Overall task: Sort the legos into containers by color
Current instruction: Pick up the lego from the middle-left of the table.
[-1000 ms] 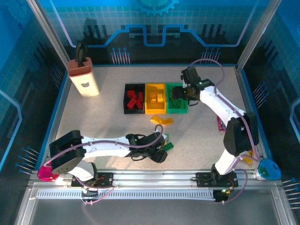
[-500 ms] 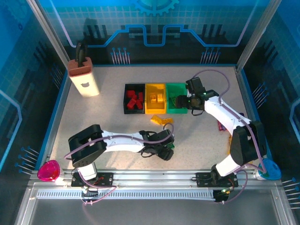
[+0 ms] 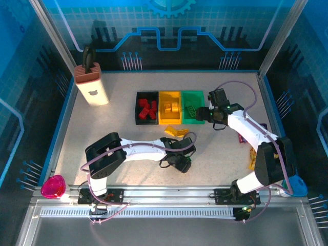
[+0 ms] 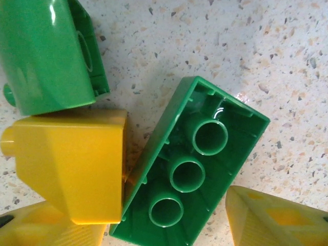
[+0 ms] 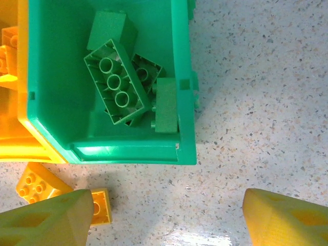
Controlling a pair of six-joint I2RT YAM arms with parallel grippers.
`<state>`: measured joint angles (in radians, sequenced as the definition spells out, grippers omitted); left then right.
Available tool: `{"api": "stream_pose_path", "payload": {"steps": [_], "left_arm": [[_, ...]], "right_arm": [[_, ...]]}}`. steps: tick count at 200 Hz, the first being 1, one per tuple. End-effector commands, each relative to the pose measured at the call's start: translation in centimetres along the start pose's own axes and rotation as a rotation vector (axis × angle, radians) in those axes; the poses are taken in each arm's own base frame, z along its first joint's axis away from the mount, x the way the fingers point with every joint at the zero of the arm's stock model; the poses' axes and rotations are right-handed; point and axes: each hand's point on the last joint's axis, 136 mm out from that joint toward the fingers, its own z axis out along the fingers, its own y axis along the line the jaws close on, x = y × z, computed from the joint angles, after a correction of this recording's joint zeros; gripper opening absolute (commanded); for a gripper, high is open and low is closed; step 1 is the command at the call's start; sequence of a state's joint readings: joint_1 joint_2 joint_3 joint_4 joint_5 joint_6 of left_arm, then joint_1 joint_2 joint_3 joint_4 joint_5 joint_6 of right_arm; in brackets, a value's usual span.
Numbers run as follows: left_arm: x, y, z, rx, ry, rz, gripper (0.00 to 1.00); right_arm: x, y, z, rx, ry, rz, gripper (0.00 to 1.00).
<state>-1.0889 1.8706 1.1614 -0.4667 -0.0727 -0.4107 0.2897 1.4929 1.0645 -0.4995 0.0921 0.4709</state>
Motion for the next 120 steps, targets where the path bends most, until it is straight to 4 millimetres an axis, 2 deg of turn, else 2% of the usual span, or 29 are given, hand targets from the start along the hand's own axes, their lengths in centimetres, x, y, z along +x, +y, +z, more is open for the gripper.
{"api": "stream_pose_path", "payload": {"steps": [1,67,120], "left_arm": [[-1.9,-1.2,0.9,0.05,-0.038,0.035,0.62],[-3.0,-1.8,1.7,0.062,-0.051,0.024,0.62],[-4.1,-2.0,1.4,0.042,-0.061,0.048,0.64]], "right_arm": [[-0.1,-0.3,-0.3,-0.022,-0.02,0.032,0.77],[0.6,-0.5,0.6,-0.032,-0.001,0.046,0.77],[1.3,-1.0,1.1,-0.03,0.007,0.063,0.77]]}}
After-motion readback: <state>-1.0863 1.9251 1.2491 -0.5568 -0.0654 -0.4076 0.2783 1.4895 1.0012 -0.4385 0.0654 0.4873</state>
